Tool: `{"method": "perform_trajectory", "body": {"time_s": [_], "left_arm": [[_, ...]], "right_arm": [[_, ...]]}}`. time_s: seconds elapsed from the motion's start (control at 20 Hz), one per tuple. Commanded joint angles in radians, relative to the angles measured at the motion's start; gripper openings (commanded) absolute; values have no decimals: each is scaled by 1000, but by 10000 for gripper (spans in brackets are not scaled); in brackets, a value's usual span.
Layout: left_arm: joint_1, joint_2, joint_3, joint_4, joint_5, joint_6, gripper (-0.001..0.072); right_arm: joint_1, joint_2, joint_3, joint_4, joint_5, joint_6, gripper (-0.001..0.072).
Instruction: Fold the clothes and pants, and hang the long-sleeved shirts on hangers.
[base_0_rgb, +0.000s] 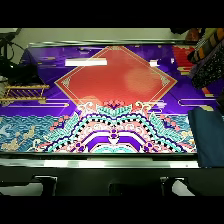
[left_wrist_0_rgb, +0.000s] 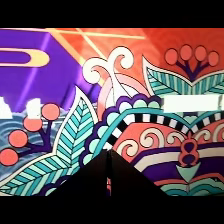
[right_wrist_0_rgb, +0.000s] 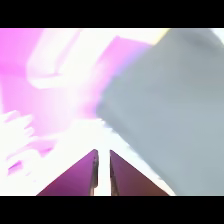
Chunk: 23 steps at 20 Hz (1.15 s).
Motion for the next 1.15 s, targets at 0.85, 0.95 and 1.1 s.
{"method": "perform_trajectory", "body": {"time_s": [0.85, 0.95, 1.1], "left_arm": [[-153, 138, -248, 224, 116, 87, 14], [-153, 138, -248, 224, 116, 87, 15], [-153, 138, -248, 224, 116, 87, 14]], "right_arm": [[619, 5, 44, 31, 99, -148, 30], [619, 5, 44, 31, 99, -148, 30], [619, 5, 44, 31, 99, -148, 30]]}}
